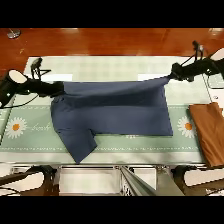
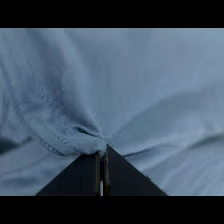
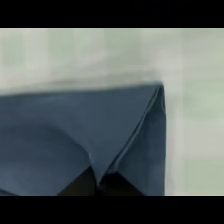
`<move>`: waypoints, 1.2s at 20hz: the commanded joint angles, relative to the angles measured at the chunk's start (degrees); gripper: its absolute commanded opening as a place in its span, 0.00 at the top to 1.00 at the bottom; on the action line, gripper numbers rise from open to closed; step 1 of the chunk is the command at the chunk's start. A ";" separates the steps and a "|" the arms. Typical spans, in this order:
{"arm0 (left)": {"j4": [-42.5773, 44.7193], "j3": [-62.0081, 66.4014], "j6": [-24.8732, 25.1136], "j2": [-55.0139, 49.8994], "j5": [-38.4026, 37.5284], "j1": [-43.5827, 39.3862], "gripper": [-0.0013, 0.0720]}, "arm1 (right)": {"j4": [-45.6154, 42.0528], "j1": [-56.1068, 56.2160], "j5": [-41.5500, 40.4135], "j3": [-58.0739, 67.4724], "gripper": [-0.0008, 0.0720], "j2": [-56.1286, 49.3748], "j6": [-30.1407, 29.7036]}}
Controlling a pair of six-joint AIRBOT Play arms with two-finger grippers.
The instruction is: Fold the shirts.
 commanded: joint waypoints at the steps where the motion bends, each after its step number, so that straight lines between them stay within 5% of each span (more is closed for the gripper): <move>1: 0.00 -1.40 -0.37 -2.64 -2.14 0.02 0.75 | -0.70 1.53 0.26 -5.07 0.70 -1.22 0.00; 2: 0.02 -0.68 -0.85 -2.73 -3.32 0.37 0.25 | -0.59 1.70 1.55 -4.96 0.18 -1.38 0.11; 3: 0.42 0.90 -1.55 -2.71 -5.97 1.22 0.03 | -1.01 1.31 3.67 -4.20 0.13 -1.09 -0.13; 8: 6.10 4.20 -3.17 2.27 -23.67 11.28 0.03 | -9.22 -9.05 12.61 -5.40 0.13 9.05 1.40; 12: 5.53 -17.05 -4.72 14.38 -20.06 17.94 0.03 | 2.43 -14.53 -1.95 -32.81 0.13 27.54 -1.29; 15: -3.52 -31.65 -3.10 23.19 -14.73 21.94 0.03 | 15.30 -14.25 -6.93 -51.87 0.13 39.98 -7.21; 24: -17.64 -46.03 3.13 29.31 -6.71 15.89 0.03 | 16.94 -14.69 -5.90 -59.23 0.13 45.51 -7.89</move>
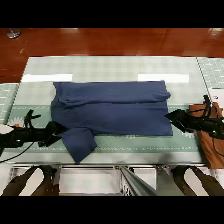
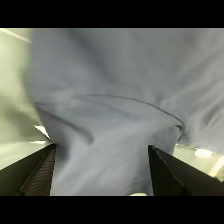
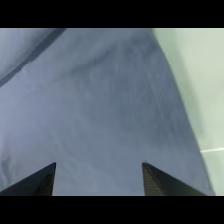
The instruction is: Fold the shirts.
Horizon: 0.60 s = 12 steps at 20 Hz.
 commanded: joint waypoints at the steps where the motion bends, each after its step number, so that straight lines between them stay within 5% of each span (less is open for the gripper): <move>1: -4.94 -4.00 3.69 0.79 4.92 -5.07 0.04 | 0.04 -1.44 -1.33 -0.94 0.13 1.03 0.63; 2: -4.92 -3.85 4.66 0.72 5.01 -6.60 0.24 | -2.08 -2.78 -1.07 -0.24 0.13 1.03 2.03; 3: -4.92 -3.69 5.81 0.72 4.70 -7.39 0.83 | -5.20 -4.42 -0.44 0.44 0.13 1.03 3.58; 4: -4.92 -3.34 6.47 0.74 4.37 -7.58 0.95 | -8.90 -5.86 0.20 0.76 0.13 1.03 5.07; 7: -4.90 -1.03 7.08 0.83 3.23 -7.56 0.95 | -21.16 -6.82 5.55 0.52 0.13 0.81 11.80; 12: -4.94 1.51 7.06 0.83 3.23 -7.56 0.95 | -21.14 -1.40 5.79 -1.16 0.13 0.79 14.19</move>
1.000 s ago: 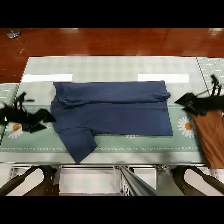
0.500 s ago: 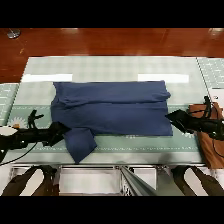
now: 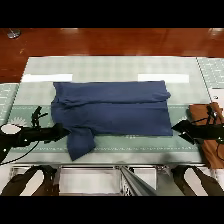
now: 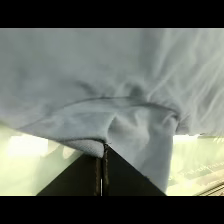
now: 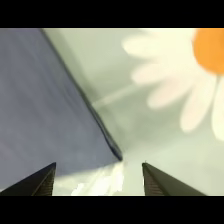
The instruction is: Fold the shirts.
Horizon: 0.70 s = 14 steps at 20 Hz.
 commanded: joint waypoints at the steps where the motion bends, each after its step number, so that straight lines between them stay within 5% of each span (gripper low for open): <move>1: -0.37 1.11 0.39 0.04 -0.20 -0.20 0.95 | -2.62 3.67 -0.92 -0.48 0.13 -0.66 3.80; 7: -0.39 1.11 0.39 0.04 -0.17 -0.22 0.95 | 9.14 11.34 -9.07 1.64 0.13 -11.26 1.20; 8: -0.37 1.14 0.39 0.04 -0.20 -0.22 0.95 | 9.53 12.94 -9.68 3.21 0.20 -12.83 1.16; 10: -0.35 1.88 0.44 0.04 -0.22 -0.20 0.95 | 9.55 15.52 -8.22 6.45 0.87 -15.26 -1.18; 11: -0.35 2.95 0.42 0.04 -0.37 -0.17 0.95 | 9.57 16.11 -6.58 8.35 0.96 -15.93 -2.71; 14: -0.35 9.75 0.37 0.02 -0.96 -0.17 0.95 | 8.39 15.74 -3.61 16.65 0.96 -16.26 -3.28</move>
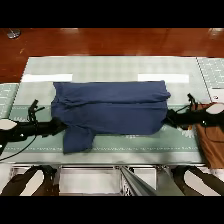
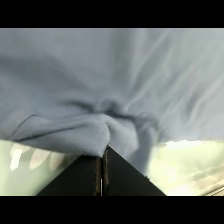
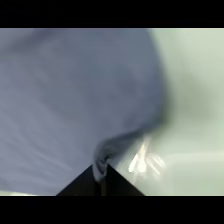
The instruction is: Fold the shirts.
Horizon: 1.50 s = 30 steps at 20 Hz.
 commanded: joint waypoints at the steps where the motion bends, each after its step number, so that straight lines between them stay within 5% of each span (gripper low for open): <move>1: -0.02 7.58 -0.28 -0.24 1.36 -0.02 0.95 | -0.42 0.55 1.38 9.31 0.96 -1.42 -1.29; 8: -0.02 27.96 -1.99 -18.03 8.26 -2.34 0.95 | 0.26 2.14 -4.15 29.24 0.96 -14.49 0.42; 17: -0.31 48.59 -2.38 -42.18 6.64 -5.86 0.95 | 4.52 3.17 -5.73 39.23 0.96 -30.62 1.18; 18: -0.31 49.59 -2.36 -42.60 6.62 -5.90 0.92 | 4.92 3.04 -5.90 39.32 0.86 -31.08 1.11; 19: -0.28 50.45 -2.36 -42.64 5.79 -5.79 0.55 | 4.92 2.69 -5.88 39.45 0.40 -31.12 1.01; 20: 0.83 51.87 -2.60 -42.62 3.61 -5.29 0.04 | 4.92 1.62 -3.69 40.54 0.13 -31.08 -0.85; 21: 4.02 54.10 -3.13 -42.62 0.20 -4.24 0.03 | 4.44 -0.11 -0.33 42.23 0.13 -31.08 -2.14; 24: 17.97 59.45 -15.15 -41.70 -9.75 0.87 0.03 | -0.35 -6.75 6.08 44.44 0.13 -31.12 1.42; 30: 18.29 51.47 -14.78 -32.44 1.03 -2.80 0.03 | 0.83 -4.44 7.65 42.91 0.13 -36.52 4.37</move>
